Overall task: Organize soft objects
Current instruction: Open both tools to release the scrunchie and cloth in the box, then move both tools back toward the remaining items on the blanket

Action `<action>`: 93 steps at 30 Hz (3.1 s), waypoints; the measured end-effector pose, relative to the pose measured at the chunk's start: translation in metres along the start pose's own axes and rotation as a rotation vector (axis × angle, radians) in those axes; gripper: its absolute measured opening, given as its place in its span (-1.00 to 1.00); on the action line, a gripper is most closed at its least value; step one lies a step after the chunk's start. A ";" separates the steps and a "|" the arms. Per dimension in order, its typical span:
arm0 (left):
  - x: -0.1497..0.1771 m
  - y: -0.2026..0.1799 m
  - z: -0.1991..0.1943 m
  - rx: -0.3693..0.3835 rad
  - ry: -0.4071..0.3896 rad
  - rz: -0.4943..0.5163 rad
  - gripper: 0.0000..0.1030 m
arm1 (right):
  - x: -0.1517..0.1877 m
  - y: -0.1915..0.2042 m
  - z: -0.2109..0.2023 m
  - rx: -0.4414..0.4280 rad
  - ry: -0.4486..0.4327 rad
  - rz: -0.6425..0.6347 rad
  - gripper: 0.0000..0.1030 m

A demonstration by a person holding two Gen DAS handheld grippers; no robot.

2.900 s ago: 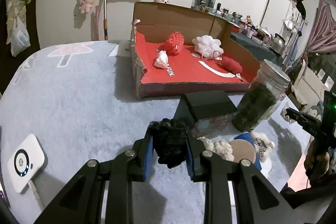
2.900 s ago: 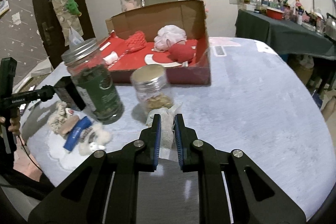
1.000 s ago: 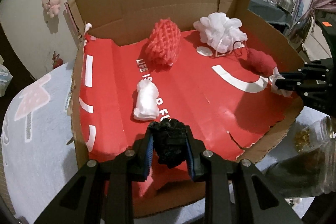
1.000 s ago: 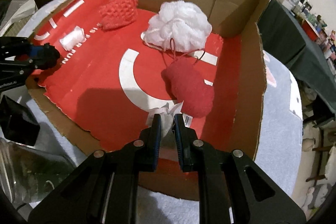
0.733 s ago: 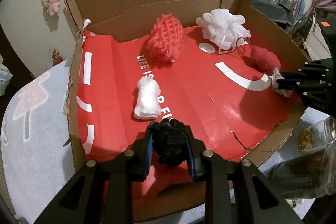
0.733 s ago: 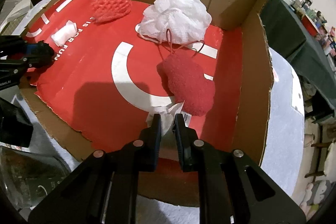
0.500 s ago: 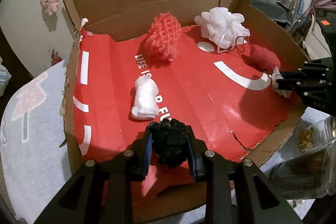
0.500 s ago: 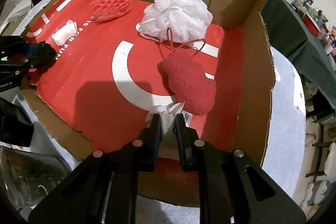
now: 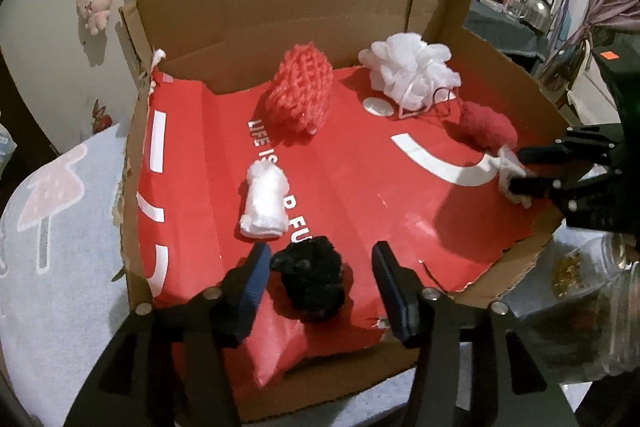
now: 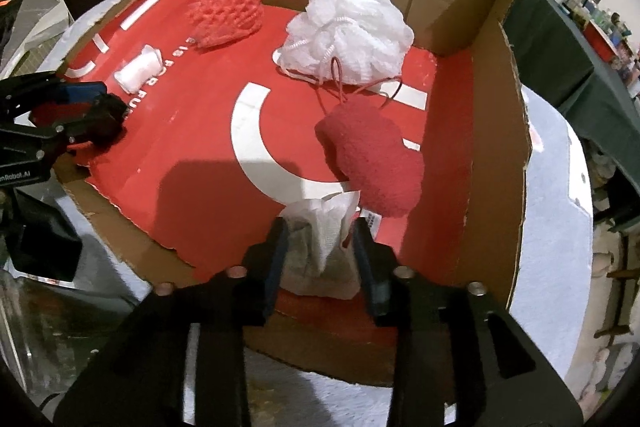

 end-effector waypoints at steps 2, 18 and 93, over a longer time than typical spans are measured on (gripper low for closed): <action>-0.001 -0.002 -0.004 0.007 -0.015 -0.004 0.22 | -0.001 0.005 -0.005 -0.028 -0.019 -0.001 0.09; -0.020 -0.025 -0.095 0.006 -0.313 -0.044 0.99 | -0.013 0.014 -0.083 0.044 -0.225 0.027 0.49; 0.164 -0.057 -0.093 -0.126 -0.245 -0.130 0.66 | 0.159 0.141 -0.071 0.063 -0.432 0.114 0.60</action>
Point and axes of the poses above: each gripper's, at about its wrist camera, not at the fingertips, and z roughly the way its jaws point, y to its left, x to its underside, the point moved 6 cm from there along z, roughly the way its jaws point, and after that the axes turned 6 degrees about -y, right-handed, at the moved point
